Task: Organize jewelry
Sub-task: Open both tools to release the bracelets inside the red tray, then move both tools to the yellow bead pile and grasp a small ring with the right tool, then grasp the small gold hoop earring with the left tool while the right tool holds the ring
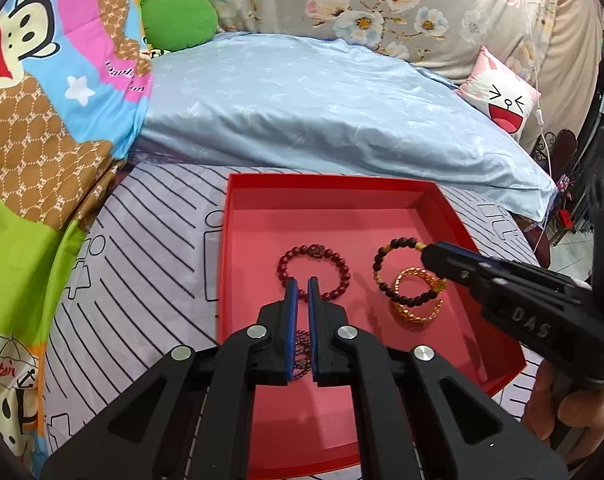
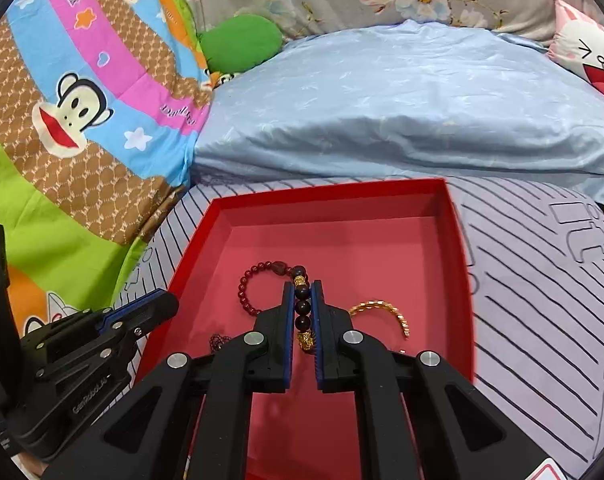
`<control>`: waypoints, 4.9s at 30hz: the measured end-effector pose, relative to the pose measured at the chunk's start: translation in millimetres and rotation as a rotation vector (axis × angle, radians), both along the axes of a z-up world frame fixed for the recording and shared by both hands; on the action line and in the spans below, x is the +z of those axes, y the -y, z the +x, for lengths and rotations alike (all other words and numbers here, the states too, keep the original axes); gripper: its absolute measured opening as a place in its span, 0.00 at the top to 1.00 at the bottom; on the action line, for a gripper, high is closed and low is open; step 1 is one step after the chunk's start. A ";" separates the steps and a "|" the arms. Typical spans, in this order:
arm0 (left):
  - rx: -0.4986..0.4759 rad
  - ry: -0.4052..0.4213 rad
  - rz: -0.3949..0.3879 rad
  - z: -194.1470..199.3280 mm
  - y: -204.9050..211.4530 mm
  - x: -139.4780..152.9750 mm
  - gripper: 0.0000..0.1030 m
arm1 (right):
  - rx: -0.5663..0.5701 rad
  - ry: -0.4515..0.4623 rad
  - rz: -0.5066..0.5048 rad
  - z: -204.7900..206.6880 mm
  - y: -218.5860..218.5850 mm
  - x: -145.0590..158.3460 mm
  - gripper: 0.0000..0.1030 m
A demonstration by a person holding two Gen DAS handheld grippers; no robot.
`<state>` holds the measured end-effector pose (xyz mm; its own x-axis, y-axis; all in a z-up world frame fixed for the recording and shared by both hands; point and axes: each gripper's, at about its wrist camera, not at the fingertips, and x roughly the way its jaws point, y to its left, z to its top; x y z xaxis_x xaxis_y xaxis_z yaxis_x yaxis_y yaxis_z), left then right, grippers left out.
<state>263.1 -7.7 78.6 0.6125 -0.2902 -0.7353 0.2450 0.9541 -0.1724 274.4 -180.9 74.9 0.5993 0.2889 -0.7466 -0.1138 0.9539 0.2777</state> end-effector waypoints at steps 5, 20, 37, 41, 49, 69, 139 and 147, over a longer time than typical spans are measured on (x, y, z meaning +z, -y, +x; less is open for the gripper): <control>0.024 -0.006 -0.011 -1.5 -8.4 -2.9 0.95 | 0.022 -0.048 0.066 -1.4 -11.1 -16.8 0.92; 0.000 -0.029 -0.035 -26.2 -3.6 -10.5 0.95 | -0.110 -0.150 -0.002 -49.6 25.7 -44.2 0.92; 0.011 -0.032 -0.034 -68.5 -10.6 0.5 0.95 | -0.093 -0.001 -0.076 -100.4 25.0 -2.2 0.72; 0.035 -0.040 -0.028 -82.7 -21.8 -1.3 0.95 | -0.053 -0.006 -0.068 -117.4 15.0 -4.0 0.72; 0.053 -0.079 -0.014 -118.2 -32.5 -12.5 0.95 | 0.032 -0.047 -0.024 -148.6 -15.2 -17.9 0.72; 0.087 -0.153 -0.029 -148.7 -60.3 -37.7 0.95 | 0.132 -0.125 -0.023 -146.0 -71.1 -66.0 0.75; -0.188 -0.204 -0.095 -187.4 46.6 -41.8 0.94 | -0.161 -0.056 -0.022 -221.6 69.7 -33.4 0.95; -0.276 -0.215 -0.094 -185.8 98.0 -51.3 0.83 | -0.174 -0.057 -0.019 -227.2 81.2 -32.3 0.95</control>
<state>77.3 -105.6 27.4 0.3358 -0.4953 -0.8012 0.4402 0.8345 -0.3314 47.2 -262.1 42.6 0.5953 0.1695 -0.7854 0.0693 0.9630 0.2604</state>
